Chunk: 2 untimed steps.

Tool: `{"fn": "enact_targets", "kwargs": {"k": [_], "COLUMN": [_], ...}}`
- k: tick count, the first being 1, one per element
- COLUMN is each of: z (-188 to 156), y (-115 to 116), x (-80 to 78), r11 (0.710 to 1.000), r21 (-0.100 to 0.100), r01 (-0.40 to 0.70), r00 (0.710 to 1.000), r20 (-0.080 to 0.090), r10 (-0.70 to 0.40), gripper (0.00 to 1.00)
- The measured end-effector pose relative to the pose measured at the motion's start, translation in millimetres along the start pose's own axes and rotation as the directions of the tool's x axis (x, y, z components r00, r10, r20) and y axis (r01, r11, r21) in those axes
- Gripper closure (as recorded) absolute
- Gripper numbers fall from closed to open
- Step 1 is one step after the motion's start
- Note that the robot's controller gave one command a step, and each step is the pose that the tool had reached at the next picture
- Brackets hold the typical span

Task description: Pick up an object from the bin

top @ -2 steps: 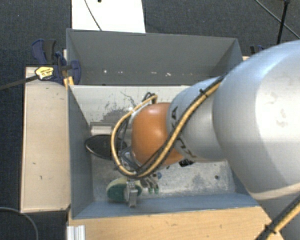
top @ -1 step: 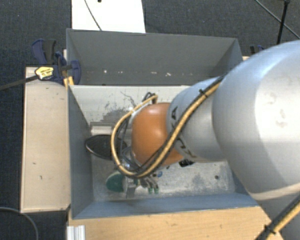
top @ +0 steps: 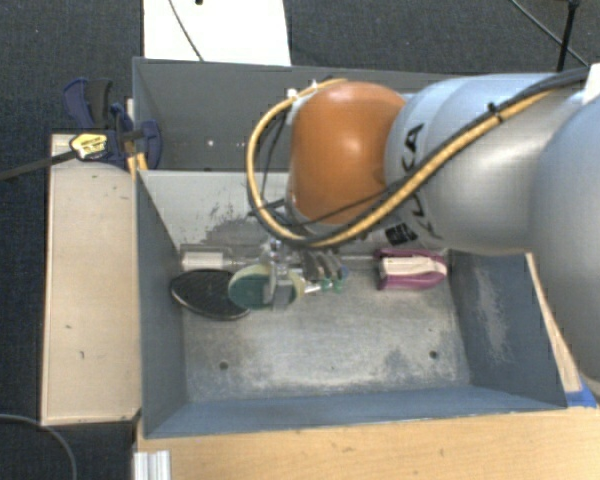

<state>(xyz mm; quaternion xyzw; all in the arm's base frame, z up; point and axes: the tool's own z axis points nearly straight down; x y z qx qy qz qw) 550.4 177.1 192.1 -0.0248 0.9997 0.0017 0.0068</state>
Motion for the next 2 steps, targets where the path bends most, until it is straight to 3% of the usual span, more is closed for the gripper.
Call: {"fn": "enact_targets", "kwargs": {"k": [1, 2], "z": [-93, -88], "y": [-5, 18], "x": [-5.8, -26.0], "r11": [1.0, 0.994], "r21": [0.001, 0.0], "r01": [0.023, 0.113], "r00": [1.0, 0.994], "r20": [-0.002, -0.007], "r10": [-0.023, -0.113], "gripper": [1.0, 1.0]}}
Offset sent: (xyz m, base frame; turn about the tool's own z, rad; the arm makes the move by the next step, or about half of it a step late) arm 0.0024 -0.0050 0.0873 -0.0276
